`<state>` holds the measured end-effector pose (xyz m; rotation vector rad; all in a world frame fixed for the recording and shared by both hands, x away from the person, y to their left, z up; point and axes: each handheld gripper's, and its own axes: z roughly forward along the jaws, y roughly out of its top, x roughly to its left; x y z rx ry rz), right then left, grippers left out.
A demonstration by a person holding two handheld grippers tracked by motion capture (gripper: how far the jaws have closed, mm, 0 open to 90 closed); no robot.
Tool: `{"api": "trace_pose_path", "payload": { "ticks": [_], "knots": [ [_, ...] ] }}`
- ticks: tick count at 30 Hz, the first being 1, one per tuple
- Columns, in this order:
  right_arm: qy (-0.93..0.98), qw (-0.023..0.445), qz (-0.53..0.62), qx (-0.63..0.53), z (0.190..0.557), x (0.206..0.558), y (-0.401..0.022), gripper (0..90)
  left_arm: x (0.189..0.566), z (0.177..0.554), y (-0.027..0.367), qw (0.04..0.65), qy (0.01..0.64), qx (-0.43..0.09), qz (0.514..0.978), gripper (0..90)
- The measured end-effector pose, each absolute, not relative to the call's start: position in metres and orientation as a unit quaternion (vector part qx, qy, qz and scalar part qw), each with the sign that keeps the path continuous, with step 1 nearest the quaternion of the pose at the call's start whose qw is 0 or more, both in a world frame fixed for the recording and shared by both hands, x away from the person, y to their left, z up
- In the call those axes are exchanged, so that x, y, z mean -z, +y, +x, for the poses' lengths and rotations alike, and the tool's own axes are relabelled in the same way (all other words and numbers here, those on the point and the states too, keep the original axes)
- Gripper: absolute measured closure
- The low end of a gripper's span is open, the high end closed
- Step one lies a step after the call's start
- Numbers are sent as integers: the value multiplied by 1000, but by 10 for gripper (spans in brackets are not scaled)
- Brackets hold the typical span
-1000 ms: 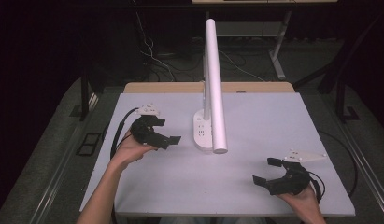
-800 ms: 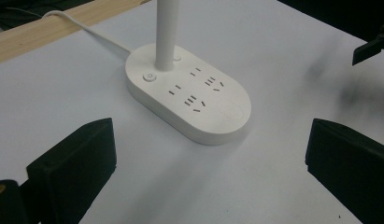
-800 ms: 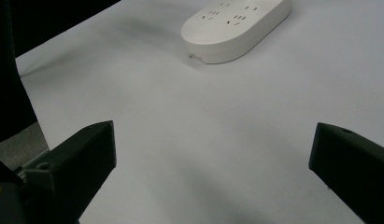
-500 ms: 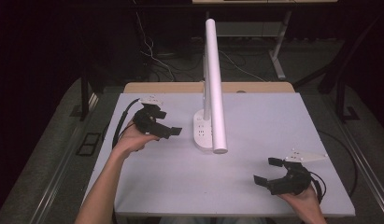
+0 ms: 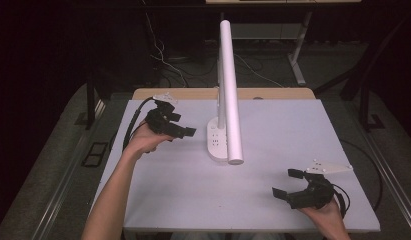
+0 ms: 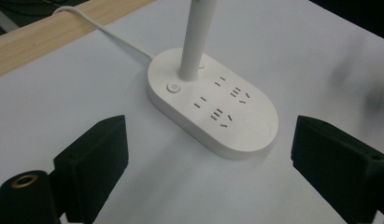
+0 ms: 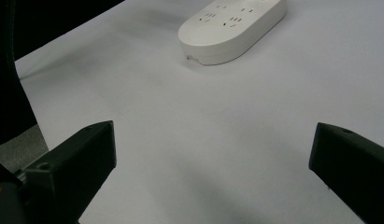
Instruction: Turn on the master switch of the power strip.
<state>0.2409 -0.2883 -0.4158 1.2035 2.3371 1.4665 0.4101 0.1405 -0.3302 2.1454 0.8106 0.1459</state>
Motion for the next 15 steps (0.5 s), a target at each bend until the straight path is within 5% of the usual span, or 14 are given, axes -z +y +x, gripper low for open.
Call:
{"api": "trace_pose_path", "payload": {
  "ticks": [10,15],
  "knots": [
    [774,64,400,-486,241,415,-289,1,325,425,138,415,328,-69,846,237],
    [774,66,399,-488,241,416,-289,1,325,435,140,429,336,-71,835,398]
  ]
}}
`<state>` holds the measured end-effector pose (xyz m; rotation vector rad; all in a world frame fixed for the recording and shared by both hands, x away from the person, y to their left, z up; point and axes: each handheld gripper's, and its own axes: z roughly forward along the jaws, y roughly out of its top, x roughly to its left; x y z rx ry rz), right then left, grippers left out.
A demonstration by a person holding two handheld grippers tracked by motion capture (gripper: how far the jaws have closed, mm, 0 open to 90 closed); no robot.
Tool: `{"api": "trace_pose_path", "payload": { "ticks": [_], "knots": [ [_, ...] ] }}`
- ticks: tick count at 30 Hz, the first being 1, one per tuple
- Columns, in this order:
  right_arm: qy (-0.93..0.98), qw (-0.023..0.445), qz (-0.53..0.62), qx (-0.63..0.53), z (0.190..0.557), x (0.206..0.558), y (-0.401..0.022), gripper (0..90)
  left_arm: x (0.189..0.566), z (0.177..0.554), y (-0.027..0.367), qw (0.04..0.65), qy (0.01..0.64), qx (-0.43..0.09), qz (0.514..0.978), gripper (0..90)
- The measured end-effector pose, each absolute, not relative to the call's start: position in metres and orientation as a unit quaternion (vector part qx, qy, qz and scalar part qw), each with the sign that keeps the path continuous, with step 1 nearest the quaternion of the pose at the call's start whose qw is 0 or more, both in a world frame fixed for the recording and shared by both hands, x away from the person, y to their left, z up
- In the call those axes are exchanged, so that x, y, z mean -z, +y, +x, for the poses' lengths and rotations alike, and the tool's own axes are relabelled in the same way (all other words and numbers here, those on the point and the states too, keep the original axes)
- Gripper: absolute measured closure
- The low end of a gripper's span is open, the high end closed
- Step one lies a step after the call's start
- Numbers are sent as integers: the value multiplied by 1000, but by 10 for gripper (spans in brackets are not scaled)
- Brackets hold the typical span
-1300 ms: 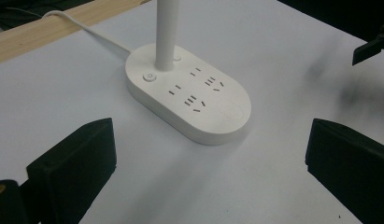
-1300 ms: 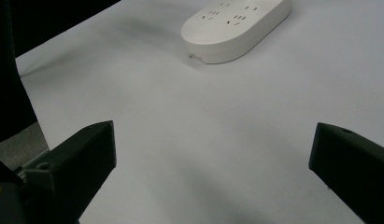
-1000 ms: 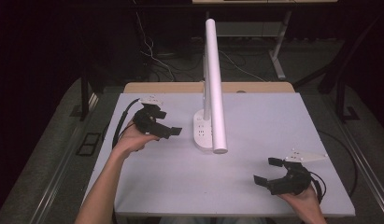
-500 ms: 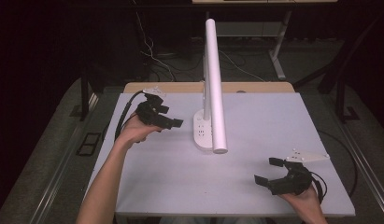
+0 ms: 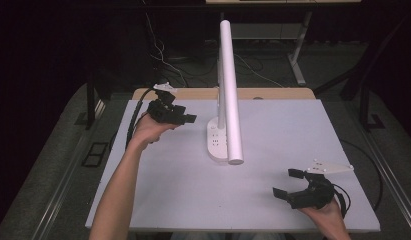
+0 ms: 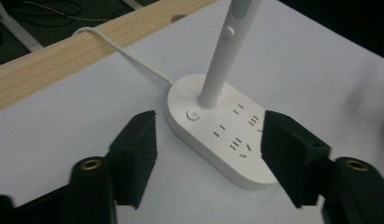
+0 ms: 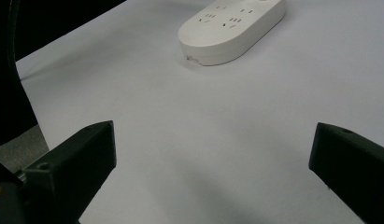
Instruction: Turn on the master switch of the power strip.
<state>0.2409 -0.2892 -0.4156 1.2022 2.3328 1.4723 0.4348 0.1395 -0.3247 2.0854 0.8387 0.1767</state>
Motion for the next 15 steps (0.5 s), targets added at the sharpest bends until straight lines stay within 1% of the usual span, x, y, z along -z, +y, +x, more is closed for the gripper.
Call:
{"api": "trace_pose_path", "payload": {
  "ticks": [1,3,4,5,6,8,9,10,11,12,13,14,15],
  "knots": [
    [774,66,399,-488,241,416,-289,1,325,437,140,429,336,-71,836,398],
    [772,66,401,-488,241,416,-290,1,326,440,140,429,337,-72,835,471],
    [772,66,401,-488,241,416,-290,1,326,441,140,429,340,-69,834,471],
    [773,66,400,-487,241,416,-290,1,327,443,139,432,342,-70,832,508],
    [773,66,400,-487,241,416,-290,1,328,444,138,435,348,-68,827,508],
    [773,66,400,-487,241,416,-290,1,330,446,138,441,353,-67,822,555],
    [773,66,400,-487,241,416,-290,1,331,448,138,442,354,-66,822,598],
    [773,66,400,-487,241,416,-290,1,332,449,137,442,357,-65,820,619],
    [773,66,400,-487,241,416,-290,1,334,450,136,444,360,-64,818,619],
    [774,66,400,-487,241,416,-290,1,335,451,136,444,364,-62,816,644],
    [774,66,401,-486,241,416,-290,1,337,453,135,448,366,-58,814,704],
    [774,66,400,-486,241,416,-290,1,338,454,135,452,370,-55,810,726],
    [774,66,400,-486,241,416,-290,1,339,455,135,452,371,-55,809,726]
  ]
}}
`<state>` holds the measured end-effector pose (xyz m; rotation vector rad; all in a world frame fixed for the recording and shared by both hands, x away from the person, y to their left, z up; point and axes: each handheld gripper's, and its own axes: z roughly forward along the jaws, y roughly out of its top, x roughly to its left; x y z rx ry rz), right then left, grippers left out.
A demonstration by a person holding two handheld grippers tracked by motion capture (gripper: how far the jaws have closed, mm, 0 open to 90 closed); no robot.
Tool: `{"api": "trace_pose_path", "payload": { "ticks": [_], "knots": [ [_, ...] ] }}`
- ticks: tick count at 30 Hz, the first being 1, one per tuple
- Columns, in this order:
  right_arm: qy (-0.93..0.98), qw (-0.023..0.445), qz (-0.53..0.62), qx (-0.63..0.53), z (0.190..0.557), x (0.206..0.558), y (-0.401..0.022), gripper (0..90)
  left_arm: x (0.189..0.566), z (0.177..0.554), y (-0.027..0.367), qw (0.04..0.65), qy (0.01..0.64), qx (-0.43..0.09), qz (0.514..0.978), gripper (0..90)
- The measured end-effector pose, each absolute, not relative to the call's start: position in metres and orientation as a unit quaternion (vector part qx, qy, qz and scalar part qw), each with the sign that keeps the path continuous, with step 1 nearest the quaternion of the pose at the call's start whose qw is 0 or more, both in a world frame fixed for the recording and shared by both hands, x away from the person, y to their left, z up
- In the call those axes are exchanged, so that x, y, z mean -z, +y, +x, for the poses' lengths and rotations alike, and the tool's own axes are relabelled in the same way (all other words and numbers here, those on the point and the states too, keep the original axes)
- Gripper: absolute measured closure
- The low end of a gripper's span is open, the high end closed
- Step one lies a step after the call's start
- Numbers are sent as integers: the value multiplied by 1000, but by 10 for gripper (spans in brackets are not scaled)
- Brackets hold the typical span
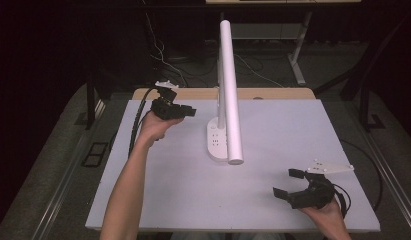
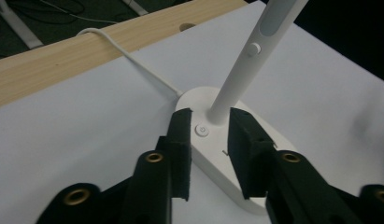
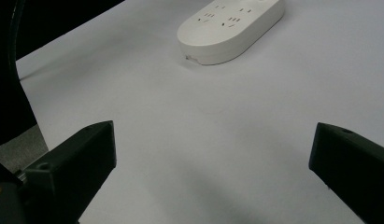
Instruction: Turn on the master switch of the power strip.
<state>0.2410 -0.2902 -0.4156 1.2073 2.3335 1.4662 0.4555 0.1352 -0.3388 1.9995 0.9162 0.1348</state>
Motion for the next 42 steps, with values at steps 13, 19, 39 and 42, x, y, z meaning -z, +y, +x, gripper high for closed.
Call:
{"api": "trace_pose_path", "payload": {
  "ticks": [13,19,39,42],
  "knots": [
    [774,65,401,-486,241,415,-291,1,356,469,128,454,416,-48,787,899],
    [774,65,401,-485,241,415,-291,1,365,473,121,454,422,-36,784,900],
    [776,66,398,-484,242,416,-292,1,385,479,100,459,429,-32,777,900],
    [777,66,398,-484,242,416,-291,1,388,480,98,454,426,-32,782,900]
  ]
}}
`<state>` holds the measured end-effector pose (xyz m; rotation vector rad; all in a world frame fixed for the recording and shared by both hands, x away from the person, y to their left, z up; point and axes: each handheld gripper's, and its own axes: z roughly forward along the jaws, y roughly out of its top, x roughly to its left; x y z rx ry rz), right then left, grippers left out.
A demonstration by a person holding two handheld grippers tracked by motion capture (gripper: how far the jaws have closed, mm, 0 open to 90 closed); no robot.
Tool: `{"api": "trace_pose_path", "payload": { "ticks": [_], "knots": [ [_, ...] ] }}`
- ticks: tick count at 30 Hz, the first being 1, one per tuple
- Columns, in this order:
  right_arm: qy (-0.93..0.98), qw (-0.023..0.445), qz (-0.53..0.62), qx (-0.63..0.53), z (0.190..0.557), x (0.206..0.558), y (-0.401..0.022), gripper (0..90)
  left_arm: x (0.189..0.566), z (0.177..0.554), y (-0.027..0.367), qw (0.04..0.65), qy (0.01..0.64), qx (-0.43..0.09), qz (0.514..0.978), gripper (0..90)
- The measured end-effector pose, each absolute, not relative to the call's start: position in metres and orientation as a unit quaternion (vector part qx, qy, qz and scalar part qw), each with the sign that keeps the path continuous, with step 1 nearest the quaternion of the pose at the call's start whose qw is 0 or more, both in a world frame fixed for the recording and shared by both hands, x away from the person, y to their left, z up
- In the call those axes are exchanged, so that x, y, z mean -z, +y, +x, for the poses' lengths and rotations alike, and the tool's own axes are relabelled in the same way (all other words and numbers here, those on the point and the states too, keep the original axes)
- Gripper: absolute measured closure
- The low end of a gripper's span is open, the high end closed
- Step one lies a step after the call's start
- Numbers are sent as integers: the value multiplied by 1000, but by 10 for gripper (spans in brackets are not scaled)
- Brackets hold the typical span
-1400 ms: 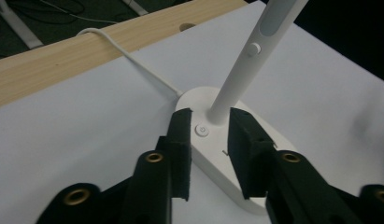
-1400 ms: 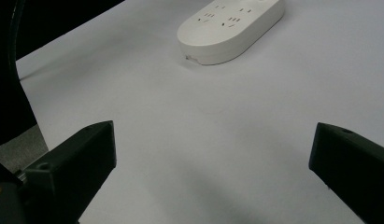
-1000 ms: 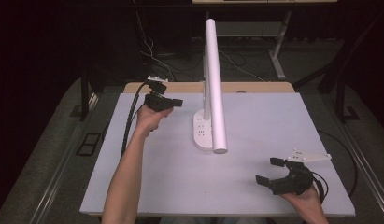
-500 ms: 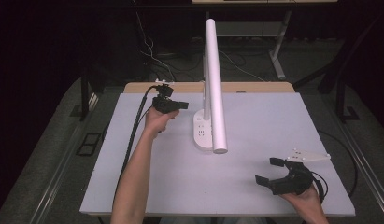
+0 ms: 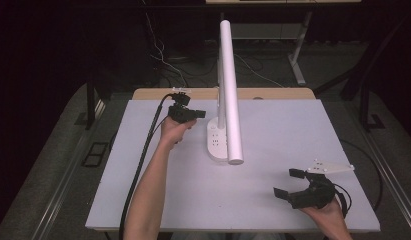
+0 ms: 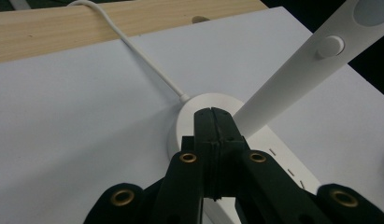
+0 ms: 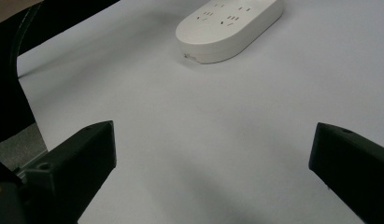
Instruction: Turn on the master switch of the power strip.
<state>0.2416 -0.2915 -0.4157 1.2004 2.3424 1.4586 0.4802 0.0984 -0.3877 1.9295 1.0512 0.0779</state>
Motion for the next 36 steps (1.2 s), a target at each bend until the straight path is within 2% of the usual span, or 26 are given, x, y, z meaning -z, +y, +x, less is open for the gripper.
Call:
{"api": "trace_pose_path", "payload": {
  "ticks": [36],
  "knots": [
    [781,63,397,-478,243,417,-291,1,420,483,72,440,442,-21,781,900]
  ]
}}
